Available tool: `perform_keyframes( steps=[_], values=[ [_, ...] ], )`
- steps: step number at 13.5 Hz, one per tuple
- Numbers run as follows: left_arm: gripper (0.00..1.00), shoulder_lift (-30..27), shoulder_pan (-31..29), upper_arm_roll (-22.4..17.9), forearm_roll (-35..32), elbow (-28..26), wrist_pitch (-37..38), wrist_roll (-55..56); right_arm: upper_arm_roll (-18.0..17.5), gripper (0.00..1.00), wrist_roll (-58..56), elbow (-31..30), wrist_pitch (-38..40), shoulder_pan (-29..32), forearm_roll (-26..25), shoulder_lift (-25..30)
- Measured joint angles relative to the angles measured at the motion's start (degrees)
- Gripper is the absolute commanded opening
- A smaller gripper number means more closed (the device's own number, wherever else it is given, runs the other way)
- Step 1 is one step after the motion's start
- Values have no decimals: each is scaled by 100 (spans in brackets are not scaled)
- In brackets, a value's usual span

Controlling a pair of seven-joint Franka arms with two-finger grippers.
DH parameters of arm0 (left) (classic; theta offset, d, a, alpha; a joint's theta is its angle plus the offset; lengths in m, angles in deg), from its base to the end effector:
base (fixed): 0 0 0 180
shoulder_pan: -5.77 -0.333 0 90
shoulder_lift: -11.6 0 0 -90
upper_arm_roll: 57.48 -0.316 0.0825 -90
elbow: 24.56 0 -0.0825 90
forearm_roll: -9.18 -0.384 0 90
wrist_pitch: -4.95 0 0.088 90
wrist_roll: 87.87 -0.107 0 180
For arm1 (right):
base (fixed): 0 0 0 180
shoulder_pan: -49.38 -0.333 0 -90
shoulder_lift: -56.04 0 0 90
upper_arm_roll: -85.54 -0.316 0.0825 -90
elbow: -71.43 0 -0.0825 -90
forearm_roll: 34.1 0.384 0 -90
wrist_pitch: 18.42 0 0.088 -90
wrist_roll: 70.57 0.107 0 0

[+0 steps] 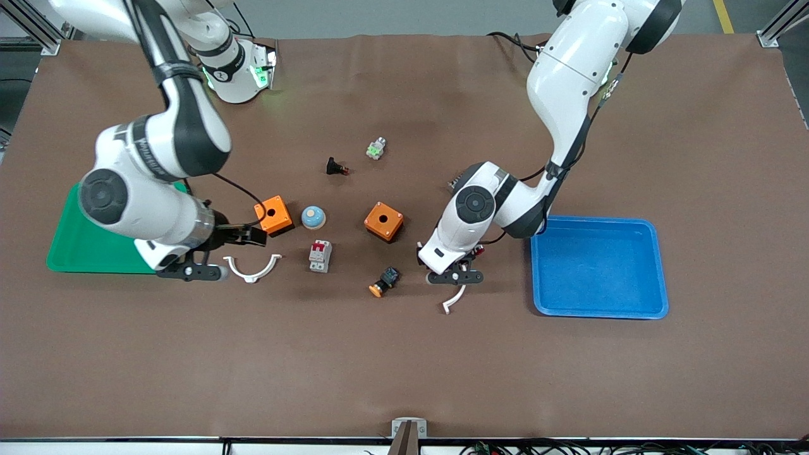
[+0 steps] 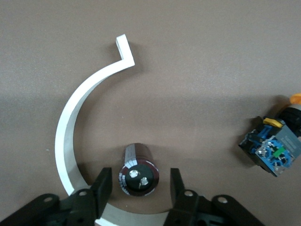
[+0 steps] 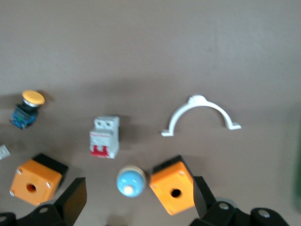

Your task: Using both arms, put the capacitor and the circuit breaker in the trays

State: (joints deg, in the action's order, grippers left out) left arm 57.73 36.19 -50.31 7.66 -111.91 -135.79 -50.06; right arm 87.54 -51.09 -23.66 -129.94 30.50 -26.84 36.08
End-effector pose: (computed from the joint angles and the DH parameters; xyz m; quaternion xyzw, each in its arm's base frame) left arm 0.5811 -0.4282 0.1965 0.9971 0.0142 0.0313 0.0680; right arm 0.6186 0.1989 0.4023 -0.9971 0.0468 0.0453 0.0400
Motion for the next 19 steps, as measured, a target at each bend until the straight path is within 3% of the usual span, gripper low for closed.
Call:
perform_keyframes(
  steps=[5, 9, 11, 15, 17, 19],
  values=[
    [49, 27, 0, -8, -26, 7, -5, 0, -6, 100, 1333, 3, -923, -916, -175, -412],
    [29, 37, -3, -17, -27, 14, -6, 0, 55, 100, 1375, -8, -1367, -927, -177, -929],
    [24, 38, -9, -25, -27, 25, -9, 0, 80, 100, 1375, -7, -1529, -919, -177, -1169],
    [2, 37, -43, -38, -28, 122, -46, -1, 111, 100, 1375, -8, -1710, -896, -177, -1527],
    [1, 6, -67, -58, -28, 241, -47, 0, 115, 99, 1375, -19, -1784, -887, -177, -1666],
    [1, -145, -232, -82, -28, 287, 42, 0, 112, 86, 1375, -36, -1830, -889, -177, -1770]
  ],
)
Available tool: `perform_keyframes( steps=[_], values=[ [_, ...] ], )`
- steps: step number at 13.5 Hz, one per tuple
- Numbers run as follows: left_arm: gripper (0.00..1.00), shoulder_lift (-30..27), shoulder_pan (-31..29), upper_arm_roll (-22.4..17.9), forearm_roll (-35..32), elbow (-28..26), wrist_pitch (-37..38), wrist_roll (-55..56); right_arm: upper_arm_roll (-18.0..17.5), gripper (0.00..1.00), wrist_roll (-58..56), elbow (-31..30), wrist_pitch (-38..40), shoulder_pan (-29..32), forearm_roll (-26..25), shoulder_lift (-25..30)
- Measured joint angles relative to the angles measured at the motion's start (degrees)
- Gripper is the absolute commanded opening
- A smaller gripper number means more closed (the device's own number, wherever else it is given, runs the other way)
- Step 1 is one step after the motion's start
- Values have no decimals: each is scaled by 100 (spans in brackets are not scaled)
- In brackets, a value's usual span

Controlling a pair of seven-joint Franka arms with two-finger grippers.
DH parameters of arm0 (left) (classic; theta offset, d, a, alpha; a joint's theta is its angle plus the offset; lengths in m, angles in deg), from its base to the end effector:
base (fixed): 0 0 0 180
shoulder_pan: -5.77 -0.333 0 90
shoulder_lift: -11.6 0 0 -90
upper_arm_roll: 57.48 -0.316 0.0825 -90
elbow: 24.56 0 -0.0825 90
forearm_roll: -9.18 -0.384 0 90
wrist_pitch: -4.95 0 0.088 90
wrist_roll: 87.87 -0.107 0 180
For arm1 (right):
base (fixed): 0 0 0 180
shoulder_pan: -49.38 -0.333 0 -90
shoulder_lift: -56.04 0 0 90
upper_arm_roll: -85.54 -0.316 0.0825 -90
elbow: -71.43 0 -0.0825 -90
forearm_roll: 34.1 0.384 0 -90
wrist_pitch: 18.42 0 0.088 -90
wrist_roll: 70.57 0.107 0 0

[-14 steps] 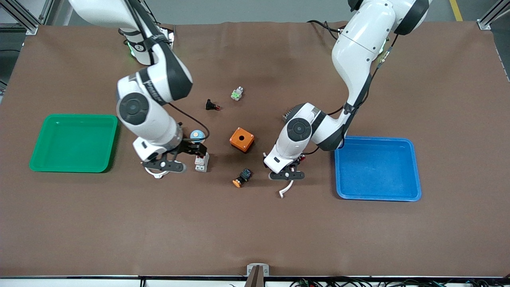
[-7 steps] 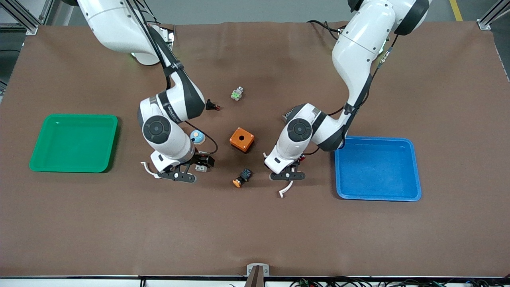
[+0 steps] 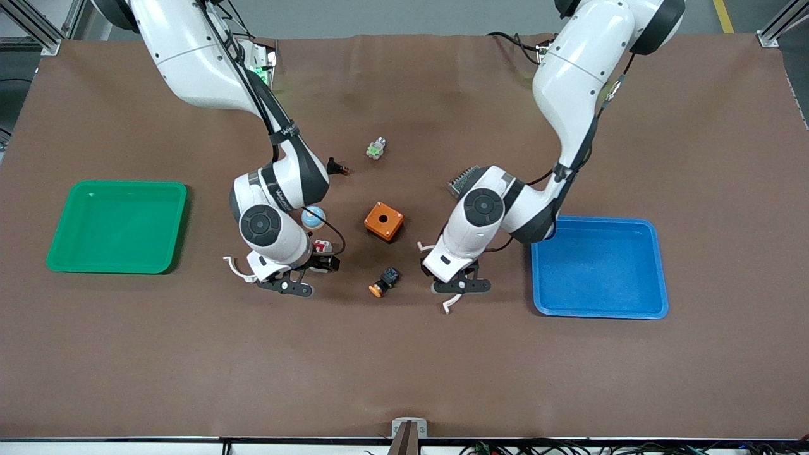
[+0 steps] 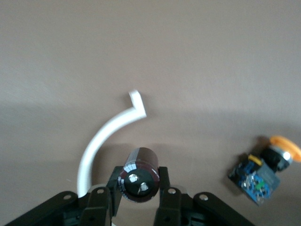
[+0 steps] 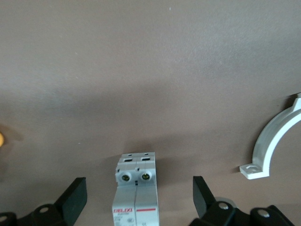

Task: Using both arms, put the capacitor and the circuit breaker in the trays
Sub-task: 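Carry the capacitor to the blue tray with the left gripper, then release the capacitor in the blue tray while the right gripper carries the breaker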

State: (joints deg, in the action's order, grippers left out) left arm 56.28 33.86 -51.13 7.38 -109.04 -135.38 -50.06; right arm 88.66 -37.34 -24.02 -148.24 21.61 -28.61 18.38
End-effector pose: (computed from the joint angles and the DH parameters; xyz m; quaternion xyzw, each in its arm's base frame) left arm 0.6176 -0.4042 0.2358 0.9940 0.0379 0.0652 0.0797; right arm 0.6126 0.2881 0.2192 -0.9943 0.1012 0.0337 0.0032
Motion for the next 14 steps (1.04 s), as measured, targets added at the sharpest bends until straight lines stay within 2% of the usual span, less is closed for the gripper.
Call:
perform_keyframes(
  steps=[4, 7, 9, 12, 14],
  values=[
    [1, -583, -666, -14, -31, -213, 733, -244, -15, 41, 0, -3, -6, -26, 0, -63],
    [1, -1094, -1249, -16, -45, -974, 798, -763, -16, 16, -4, -1, -3, -32, 0, -63],
    [1, -1393, -1612, -17, -47, -1544, 796, -1178, -13, 11, -10, 12, -3, -31, -2, -63],
    [1, -1736, -2053, -15, -70, -2298, 722, -1580, 14, 10, -18, 83, 1, -2, -182, -42],
    [3, -1884, -2218, -14, -349, -2733, 508, -1602, 66, 10, -59, 201, 94, 114, -358, 58]
  ],
)
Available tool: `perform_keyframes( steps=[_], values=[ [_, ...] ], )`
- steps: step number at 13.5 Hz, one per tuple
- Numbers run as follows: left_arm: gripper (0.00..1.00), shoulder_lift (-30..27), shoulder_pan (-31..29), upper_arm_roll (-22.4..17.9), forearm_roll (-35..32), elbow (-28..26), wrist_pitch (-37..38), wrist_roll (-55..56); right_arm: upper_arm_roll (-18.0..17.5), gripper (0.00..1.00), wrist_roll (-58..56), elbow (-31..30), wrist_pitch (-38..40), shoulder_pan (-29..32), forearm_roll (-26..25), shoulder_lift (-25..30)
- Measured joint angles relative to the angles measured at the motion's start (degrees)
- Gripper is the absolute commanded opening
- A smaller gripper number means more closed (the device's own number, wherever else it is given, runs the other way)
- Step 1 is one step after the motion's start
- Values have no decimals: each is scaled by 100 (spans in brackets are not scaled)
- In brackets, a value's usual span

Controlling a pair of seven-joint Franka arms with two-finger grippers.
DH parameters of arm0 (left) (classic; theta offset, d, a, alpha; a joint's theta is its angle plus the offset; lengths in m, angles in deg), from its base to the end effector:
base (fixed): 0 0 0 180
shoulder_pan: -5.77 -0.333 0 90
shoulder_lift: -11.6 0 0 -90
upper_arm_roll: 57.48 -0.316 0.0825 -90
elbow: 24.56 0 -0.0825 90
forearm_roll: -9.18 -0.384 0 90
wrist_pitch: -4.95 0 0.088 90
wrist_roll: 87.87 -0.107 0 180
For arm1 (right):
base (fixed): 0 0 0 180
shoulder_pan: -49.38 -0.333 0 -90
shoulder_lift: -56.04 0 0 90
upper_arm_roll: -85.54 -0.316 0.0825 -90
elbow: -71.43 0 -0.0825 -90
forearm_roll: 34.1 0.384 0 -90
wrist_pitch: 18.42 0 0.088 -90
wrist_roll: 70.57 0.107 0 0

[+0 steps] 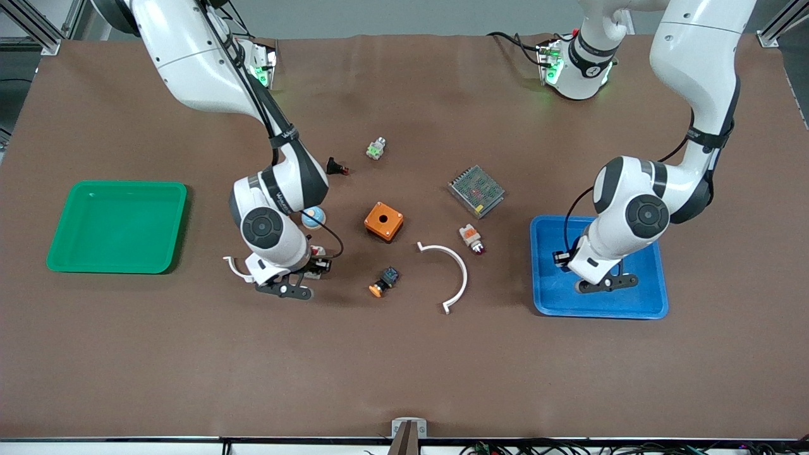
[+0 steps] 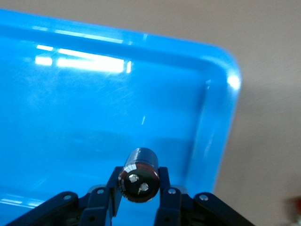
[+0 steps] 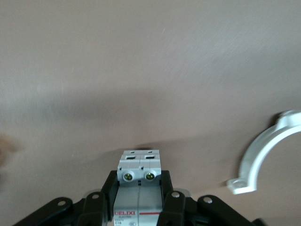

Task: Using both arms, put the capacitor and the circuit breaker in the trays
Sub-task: 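Release the capacitor in the blue tray while the right gripper carries the breaker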

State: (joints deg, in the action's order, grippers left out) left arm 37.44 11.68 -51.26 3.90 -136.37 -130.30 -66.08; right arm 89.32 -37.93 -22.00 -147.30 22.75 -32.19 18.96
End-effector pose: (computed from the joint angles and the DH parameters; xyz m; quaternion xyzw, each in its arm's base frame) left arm 0.6023 -0.1258 0.2441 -0.9982 -0.0558 0.0158 0.0133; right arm 0.6305 0.2726 0.2400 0.9959 -0.0896 -0.0086 0.0126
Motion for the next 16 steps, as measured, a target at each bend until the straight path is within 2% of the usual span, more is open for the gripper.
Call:
perform_keyframes(
  steps=[3, 5, 8, 9, 13, 16],
  values=[
    [12, -48, -236, -1, -286, -466, -489, -1, 57, 11, -673, 87, 551, 410, -60, 433],
    [27, -48, -290, 0, -313, -645, -623, -2, 106, 11, -1207, 80, 843, 678, -87, 700],
    [79, -44, -311, 0, -315, -710, -635, -52, 180, 11, -2103, 72, 1280, 1134, -105, 945],
    [100, -44, -323, 0, -316, -709, -641, -88, 193, 11, -2464, 67, 1367, 1346, -107, 996],
    [100, -89, -336, 3, -316, -593, -696, -149, 217, 12, -3860, 36, 1442, 2353, -112, 1045],
    [100, -469, -337, 6, -319, -255, -654, -167, 220, 11, -4664, -90, 1414, 2982, -113, 1045]
  ],
)
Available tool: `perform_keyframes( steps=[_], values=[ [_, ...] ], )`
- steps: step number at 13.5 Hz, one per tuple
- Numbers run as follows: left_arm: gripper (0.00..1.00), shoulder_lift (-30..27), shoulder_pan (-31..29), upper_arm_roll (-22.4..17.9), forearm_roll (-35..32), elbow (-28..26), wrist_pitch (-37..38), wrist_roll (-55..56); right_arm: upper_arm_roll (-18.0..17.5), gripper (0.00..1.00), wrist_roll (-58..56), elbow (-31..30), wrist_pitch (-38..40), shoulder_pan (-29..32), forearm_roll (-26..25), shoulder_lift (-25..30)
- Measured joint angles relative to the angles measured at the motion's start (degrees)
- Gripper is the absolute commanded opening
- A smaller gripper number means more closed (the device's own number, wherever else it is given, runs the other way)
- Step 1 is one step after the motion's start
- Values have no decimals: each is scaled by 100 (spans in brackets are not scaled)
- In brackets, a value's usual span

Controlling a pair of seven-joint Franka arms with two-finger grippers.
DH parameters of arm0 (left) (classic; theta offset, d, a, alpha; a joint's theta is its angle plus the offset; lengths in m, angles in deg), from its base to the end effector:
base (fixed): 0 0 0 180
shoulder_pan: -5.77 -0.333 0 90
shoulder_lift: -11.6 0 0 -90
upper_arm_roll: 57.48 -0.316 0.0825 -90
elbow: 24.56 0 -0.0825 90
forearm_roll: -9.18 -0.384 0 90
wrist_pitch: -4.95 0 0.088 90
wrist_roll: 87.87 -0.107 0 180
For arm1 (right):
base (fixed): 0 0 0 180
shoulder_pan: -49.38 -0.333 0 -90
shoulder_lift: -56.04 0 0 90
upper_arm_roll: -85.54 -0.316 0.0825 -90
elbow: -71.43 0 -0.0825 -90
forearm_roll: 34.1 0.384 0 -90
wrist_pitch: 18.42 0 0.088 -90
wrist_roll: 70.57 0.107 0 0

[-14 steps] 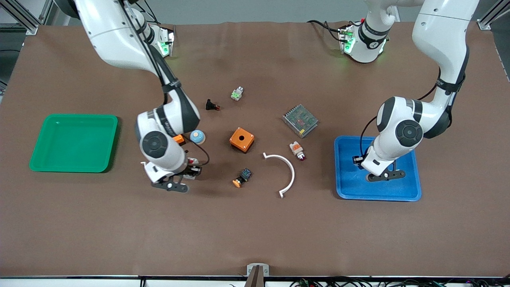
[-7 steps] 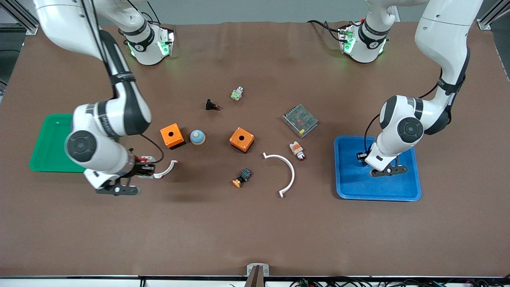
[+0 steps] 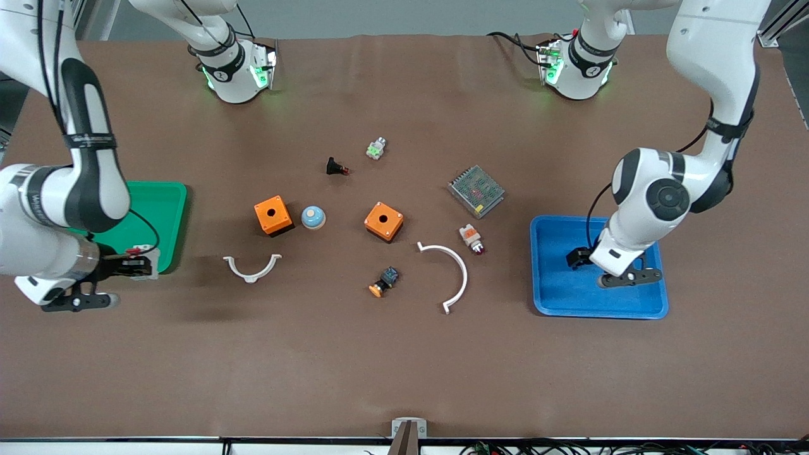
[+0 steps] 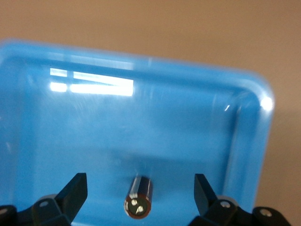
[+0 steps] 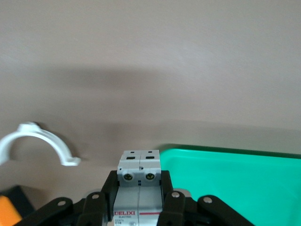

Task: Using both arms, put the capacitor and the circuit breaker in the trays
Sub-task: 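Release the capacitor in the blue tray while the right gripper carries the breaker, then lower the breaker into the green tray and open the right gripper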

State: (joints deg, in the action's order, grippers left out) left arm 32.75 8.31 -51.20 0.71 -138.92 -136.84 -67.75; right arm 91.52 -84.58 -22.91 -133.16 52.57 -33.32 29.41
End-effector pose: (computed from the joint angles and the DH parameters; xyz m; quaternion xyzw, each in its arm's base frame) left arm 0.6112 -0.0926 0.2864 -0.9968 -0.0477 -0.0622 0.0143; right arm 0.6558 -0.0974 0.3371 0.9975 0.0432 -0.0555 0.0066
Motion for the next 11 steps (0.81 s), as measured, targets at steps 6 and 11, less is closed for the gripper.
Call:
perform_keyframes(
  steps=[6, 11],
  values=[
    [100, -942, 2, 72, -2, 2064, 3307, -432, -1, 11, -1336, -203, -476, 1019, -2, -74],
    [100, -1454, -36, 41, 176, 2902, 4718, -1102, -5, 14, -1668, -589, -946, 1426, -2, -422]
  ],
)
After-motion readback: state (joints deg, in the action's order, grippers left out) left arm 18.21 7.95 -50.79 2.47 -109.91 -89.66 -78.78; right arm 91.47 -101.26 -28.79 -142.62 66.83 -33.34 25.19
